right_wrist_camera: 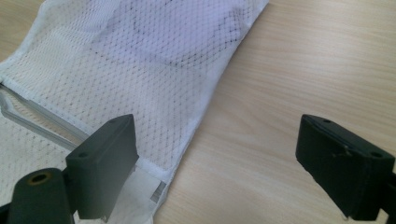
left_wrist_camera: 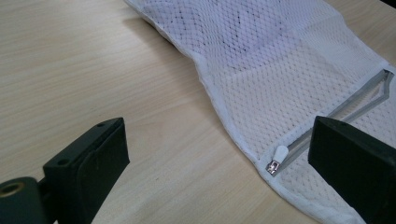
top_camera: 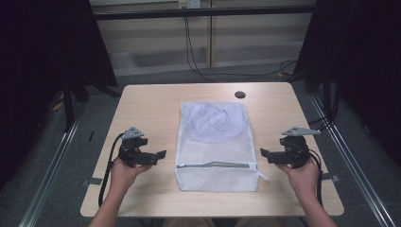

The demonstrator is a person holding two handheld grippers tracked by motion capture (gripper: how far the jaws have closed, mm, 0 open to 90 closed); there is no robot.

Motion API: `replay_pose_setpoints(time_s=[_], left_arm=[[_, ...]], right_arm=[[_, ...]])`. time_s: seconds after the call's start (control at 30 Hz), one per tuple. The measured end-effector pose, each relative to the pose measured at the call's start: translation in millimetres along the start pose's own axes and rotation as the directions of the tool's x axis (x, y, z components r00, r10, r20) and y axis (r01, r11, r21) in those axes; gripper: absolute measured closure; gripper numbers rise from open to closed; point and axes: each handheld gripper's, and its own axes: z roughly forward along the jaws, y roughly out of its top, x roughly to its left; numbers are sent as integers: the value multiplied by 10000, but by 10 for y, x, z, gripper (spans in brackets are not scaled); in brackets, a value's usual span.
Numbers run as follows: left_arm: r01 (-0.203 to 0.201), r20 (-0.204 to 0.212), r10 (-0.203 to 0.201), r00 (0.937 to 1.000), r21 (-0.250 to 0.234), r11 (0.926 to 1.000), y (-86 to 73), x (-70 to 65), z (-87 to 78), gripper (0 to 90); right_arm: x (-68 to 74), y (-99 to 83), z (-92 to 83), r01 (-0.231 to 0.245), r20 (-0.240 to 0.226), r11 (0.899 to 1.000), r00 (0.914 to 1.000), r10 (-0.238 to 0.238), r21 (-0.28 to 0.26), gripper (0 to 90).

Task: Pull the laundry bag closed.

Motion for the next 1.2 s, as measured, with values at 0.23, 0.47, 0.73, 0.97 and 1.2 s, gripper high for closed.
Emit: replay_pose_setpoints(time_s=[0.23,0.47,0.73,0.97,1.2], left_arm=[[-25,-3,25,10000,125,9999,-1,-4,12,50],[-243,98,241,9997,267,9993,-4,-13,38,50],[-340,81,337,9994,389,9987,-7,-23,43,51],[-391,162,384,9991,469,9981,-10,-25,38,56],[-454,178,446,9988,505,9977,-11,-29,25,62]], right_arm=[[104,23,26,138,-81,9999,9999,-138,40,131],[240,74,79,397,-272,9989,9989,-390,230,131],[384,135,167,501,-449,9982,9978,-486,326,129],[521,163,264,546,-735,9975,9960,-512,446,134],[645,227,332,513,-1038,9979,9935,-470,397,155]])
